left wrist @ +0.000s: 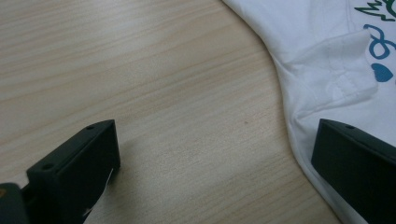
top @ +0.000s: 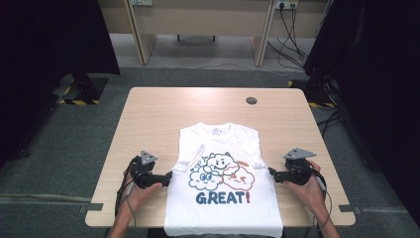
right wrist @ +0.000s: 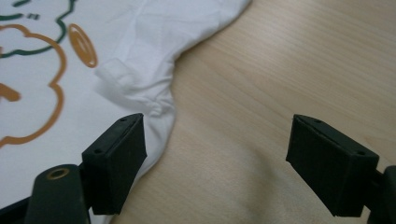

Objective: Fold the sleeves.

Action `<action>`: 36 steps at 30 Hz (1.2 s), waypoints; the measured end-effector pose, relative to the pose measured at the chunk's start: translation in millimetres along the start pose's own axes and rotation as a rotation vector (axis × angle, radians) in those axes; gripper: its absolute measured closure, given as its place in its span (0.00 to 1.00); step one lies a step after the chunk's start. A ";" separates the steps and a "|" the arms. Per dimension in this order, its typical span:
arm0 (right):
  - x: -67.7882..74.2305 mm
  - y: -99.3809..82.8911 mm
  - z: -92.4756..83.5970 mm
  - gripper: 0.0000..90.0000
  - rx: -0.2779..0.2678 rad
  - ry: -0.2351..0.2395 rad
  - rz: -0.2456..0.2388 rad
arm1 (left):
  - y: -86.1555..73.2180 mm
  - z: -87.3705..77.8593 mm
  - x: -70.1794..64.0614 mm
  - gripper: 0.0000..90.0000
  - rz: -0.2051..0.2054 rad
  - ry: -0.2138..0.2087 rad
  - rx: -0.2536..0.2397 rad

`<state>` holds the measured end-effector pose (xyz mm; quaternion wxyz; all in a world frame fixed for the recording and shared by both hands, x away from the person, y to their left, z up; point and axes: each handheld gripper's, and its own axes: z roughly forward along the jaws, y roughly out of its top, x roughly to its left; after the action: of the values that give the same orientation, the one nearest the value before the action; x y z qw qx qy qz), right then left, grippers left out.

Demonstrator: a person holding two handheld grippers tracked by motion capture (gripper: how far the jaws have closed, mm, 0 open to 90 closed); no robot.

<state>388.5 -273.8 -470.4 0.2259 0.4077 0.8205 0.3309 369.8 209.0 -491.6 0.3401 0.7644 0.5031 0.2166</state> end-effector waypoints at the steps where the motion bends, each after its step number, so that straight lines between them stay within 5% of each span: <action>1: 2.1 -0.5 -1.2 0.24 0.011 -0.001 -0.016 | 0.0 0.0 0.1 0.00 0.001 0.000 0.000; 3: 6.0 -3.4 0.4 0.24 0.048 -0.023 -0.056 | 0.0 0.0 0.1 0.00 0.000 0.000 0.000; 12: 8.0 -4.0 -5.6 0.22 0.089 -0.089 -0.073 | 0.3 0.2 0.7 0.00 0.001 -0.003 0.002; 18: 16.4 1.0 -2.5 0.22 0.047 -0.011 -0.076 | 0.3 0.2 0.7 0.00 0.001 -0.003 0.002; 23: 14.6 -1.7 0.3 0.21 0.067 -0.013 -0.055 | 0.4 0.4 0.7 0.00 0.001 -0.003 0.002; 25: 16.3 -0.5 -0.6 0.21 0.065 -0.031 -0.071 | 0.7 0.7 1.0 0.00 0.001 -0.003 0.003; 29: 24.9 2.8 3.0 0.22 0.059 0.006 -0.101 | 1.3 1.3 1.6 0.00 0.000 -0.003 0.002; 36: 19.5 8.4 15.1 0.22 0.029 0.000 -0.061 | 5.6 5.6 7.5 0.00 -0.008 0.006 0.002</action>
<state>391.5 -248.7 -476.4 0.2299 0.3856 0.8373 0.3119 380.0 212.6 -491.4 0.3389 0.7621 0.5072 0.2170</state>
